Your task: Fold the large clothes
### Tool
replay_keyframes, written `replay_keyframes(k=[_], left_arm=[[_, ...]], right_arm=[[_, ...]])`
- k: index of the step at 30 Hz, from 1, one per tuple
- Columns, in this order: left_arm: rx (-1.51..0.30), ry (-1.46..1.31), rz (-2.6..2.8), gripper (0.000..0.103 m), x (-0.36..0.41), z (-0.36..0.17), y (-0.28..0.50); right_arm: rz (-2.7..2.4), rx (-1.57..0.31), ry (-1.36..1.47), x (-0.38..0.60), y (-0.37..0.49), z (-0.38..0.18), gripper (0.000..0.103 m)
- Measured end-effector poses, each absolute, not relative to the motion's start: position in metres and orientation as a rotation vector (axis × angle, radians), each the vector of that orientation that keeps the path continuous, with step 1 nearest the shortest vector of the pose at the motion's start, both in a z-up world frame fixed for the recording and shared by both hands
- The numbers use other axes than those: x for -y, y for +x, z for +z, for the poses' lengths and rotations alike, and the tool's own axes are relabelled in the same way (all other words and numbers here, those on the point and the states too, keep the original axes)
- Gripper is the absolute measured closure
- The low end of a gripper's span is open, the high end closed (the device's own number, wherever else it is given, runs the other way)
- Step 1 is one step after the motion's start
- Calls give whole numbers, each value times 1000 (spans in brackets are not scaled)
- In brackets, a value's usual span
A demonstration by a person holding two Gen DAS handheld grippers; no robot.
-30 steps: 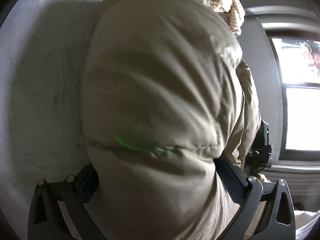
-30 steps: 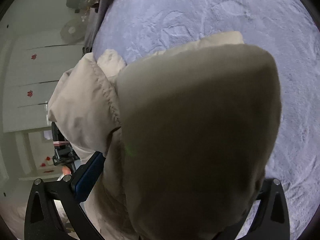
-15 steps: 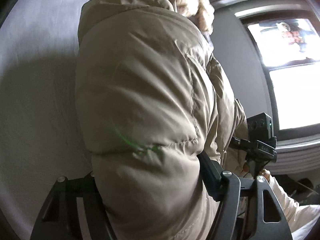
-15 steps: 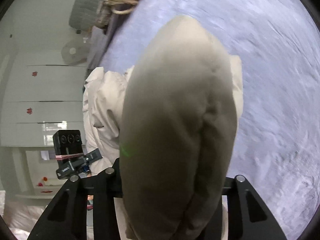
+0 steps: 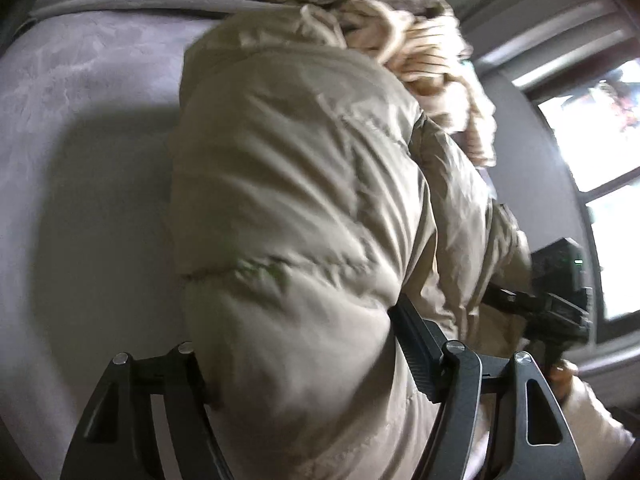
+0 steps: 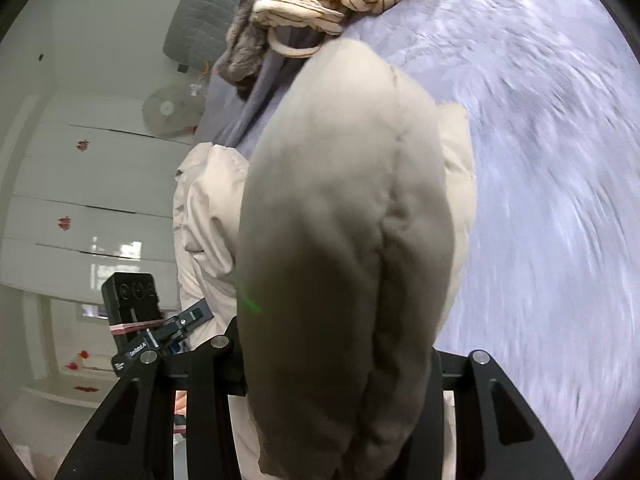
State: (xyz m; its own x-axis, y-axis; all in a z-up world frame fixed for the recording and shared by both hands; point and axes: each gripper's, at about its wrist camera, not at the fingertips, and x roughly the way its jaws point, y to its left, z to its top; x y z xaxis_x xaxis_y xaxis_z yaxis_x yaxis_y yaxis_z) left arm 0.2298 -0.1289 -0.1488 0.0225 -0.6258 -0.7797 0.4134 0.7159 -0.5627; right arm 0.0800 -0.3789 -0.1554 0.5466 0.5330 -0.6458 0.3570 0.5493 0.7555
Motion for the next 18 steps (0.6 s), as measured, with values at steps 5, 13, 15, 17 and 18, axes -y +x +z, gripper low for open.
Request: replay_keyframes(k=[5,13,15,17,18], left_arm=[[-1309,-241,-794,12,131,-176,248],[-1250,-125,-688,5,129,-170,235],[-1189,-70,-634,7,116,-152,228],[-1146,-39,-597,21,106,-133,221],[-1143,-38,-587,25,102,-128,219]], right_arm=[[90,-1056,1044,397,101,-192,52],[27,-1095,1074,403,84,-203,34],[-15,-1104,1018,402,78,-184,34],[-63,-1098,945,403,67,-163,33],[-91,-1089,914,403,60,-151,34]])
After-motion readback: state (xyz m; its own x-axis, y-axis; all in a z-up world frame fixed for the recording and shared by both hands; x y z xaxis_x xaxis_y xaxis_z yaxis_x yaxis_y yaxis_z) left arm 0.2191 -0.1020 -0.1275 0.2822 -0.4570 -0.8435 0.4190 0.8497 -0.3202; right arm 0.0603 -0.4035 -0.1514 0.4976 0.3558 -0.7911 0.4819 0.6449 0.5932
